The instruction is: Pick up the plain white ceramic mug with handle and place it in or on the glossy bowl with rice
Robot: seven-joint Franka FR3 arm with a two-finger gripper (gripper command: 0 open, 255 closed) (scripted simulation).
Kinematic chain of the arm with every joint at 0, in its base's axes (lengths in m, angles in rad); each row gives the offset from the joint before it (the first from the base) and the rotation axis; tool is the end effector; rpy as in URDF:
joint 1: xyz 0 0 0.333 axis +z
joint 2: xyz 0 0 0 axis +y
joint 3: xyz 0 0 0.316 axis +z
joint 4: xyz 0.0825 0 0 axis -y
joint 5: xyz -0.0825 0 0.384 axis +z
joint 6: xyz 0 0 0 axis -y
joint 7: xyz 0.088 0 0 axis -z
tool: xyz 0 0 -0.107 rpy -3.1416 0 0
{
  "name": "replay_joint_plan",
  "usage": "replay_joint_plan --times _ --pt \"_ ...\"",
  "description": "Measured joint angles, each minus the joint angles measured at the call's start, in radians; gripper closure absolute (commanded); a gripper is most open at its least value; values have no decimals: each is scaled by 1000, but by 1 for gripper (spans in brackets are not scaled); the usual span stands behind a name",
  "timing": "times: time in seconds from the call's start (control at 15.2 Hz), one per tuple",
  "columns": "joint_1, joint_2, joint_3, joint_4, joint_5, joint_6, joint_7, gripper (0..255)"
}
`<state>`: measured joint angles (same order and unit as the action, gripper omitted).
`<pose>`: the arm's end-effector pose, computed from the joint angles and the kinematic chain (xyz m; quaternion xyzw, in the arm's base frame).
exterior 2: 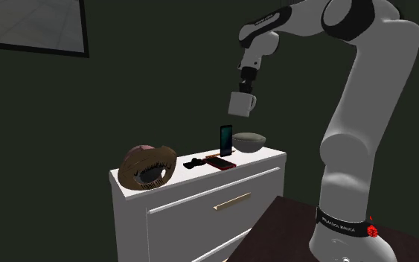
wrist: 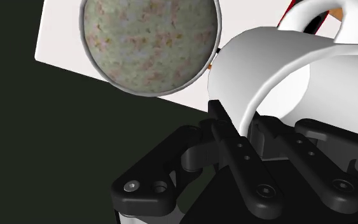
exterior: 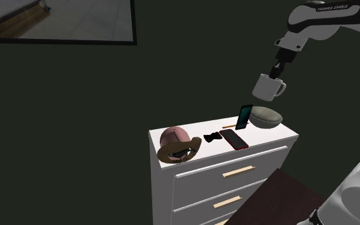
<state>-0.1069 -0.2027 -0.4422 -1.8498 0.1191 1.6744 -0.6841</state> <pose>0.4248 -0.2686 0.5987 -0.9926 -0.0650 -0.0619 0.0814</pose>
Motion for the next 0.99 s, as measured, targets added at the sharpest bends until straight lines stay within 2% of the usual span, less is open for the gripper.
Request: replay_joint_plan --times 0.4,0.99 --pt "-51 111 -98 123 37 -50 -154 255" --pt "-57 105 -105 4 35 59 -183 255"
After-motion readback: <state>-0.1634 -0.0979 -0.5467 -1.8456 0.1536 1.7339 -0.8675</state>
